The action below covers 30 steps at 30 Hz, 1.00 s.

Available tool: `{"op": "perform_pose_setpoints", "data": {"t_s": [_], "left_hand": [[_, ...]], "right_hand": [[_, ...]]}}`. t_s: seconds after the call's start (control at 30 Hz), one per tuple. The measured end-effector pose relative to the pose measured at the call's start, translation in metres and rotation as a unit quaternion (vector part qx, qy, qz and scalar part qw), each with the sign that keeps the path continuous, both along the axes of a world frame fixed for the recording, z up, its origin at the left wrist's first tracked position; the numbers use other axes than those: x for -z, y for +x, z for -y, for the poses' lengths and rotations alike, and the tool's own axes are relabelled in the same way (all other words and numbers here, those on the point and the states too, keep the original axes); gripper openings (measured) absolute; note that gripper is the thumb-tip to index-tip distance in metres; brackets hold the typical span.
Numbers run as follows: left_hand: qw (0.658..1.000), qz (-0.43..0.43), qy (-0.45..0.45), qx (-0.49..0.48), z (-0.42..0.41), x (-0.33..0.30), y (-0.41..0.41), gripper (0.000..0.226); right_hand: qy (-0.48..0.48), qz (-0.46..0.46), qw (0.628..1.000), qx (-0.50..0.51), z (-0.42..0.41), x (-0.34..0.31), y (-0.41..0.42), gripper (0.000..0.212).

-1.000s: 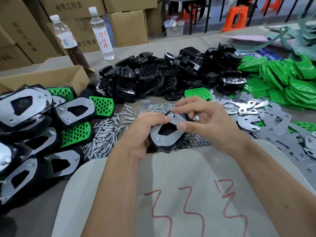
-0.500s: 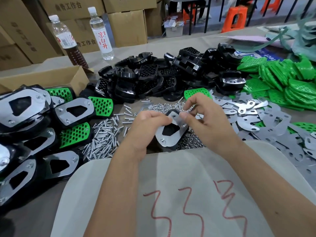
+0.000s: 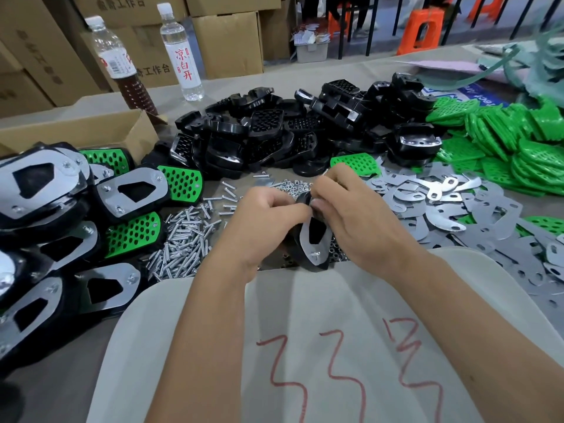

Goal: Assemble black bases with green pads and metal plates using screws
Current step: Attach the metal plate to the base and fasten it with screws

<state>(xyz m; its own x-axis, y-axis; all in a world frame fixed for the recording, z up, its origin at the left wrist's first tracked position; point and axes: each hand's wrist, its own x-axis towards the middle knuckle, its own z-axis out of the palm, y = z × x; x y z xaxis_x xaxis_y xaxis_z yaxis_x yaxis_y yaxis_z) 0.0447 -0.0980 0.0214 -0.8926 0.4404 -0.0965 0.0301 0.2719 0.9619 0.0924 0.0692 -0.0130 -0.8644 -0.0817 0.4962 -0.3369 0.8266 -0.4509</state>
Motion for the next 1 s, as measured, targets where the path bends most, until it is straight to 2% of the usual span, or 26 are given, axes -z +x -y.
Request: {"op": "perform_pose_setpoints", "data": {"t_s": [0.07,0.13,0.2,0.27,0.37,0.5,0.6,0.67,0.73,0.83,0.9,0.93,0.97,1.0], "left_hand": [[1.000,0.010,0.012,0.003,-0.001,0.000,0.001,0.032],[0.999,0.014,0.033,0.012,-0.003,0.000,0.003,0.039],[0.999,0.000,0.045,0.013,-0.005,0.002,0.004,0.034],[0.997,-0.054,0.048,-0.009,-0.008,0.003,0.005,0.028],[0.986,-0.153,0.051,-0.032,-0.017,0.001,0.011,0.006],[0.970,-0.238,0.034,-0.024,-0.024,0.006,0.011,0.030],[0.937,-0.348,-0.005,-0.027,-0.027,0.010,0.009,0.049],[0.910,-0.410,-0.031,-0.047,-0.030,0.012,0.010,0.055],[0.883,-0.461,-0.041,-0.075,-0.034,0.015,0.013,0.056],[0.839,-0.530,-0.038,-0.117,-0.037,0.019,0.016,0.048],[0.830,-0.541,-0.028,-0.131,-0.038,0.022,0.014,0.046],[0.838,-0.528,-0.017,-0.137,-0.038,0.023,0.012,0.045],[0.850,-0.505,-0.003,-0.151,-0.037,0.024,0.011,0.045],[0.866,-0.470,0.009,-0.171,-0.035,0.025,0.008,0.044]], "right_hand": [[0.004,-0.029,0.999,0.025,0.002,0.000,0.000,0.029],[-0.002,-0.062,0.997,0.052,0.003,0.000,0.000,0.028],[-0.018,-0.090,0.992,0.081,0.004,0.000,0.000,0.030],[-0.046,-0.109,0.987,0.111,0.006,0.000,-0.001,0.035],[-0.126,-0.113,0.975,0.144,0.008,-0.005,-0.002,0.037],[-0.221,-0.064,0.960,0.158,0.007,-0.015,-0.002,0.041],[-0.275,-0.030,0.945,0.173,0.012,-0.015,-0.003,0.050],[-0.387,0.010,0.908,0.163,0.016,-0.016,-0.005,0.051],[-0.505,0.063,0.847,0.152,0.016,-0.019,-0.005,0.046],[-0.592,0.125,0.786,0.127,0.015,-0.024,-0.003,0.048],[-0.625,0.146,0.762,0.089,0.013,-0.028,-0.002,0.043],[-0.614,0.151,0.772,0.071,0.010,-0.029,-0.001,0.040],[-0.569,0.154,0.805,0.063,0.006,-0.029,0.000,0.041],[-0.490,0.151,0.856,0.067,0.002,-0.029,0.002,0.045]]}}
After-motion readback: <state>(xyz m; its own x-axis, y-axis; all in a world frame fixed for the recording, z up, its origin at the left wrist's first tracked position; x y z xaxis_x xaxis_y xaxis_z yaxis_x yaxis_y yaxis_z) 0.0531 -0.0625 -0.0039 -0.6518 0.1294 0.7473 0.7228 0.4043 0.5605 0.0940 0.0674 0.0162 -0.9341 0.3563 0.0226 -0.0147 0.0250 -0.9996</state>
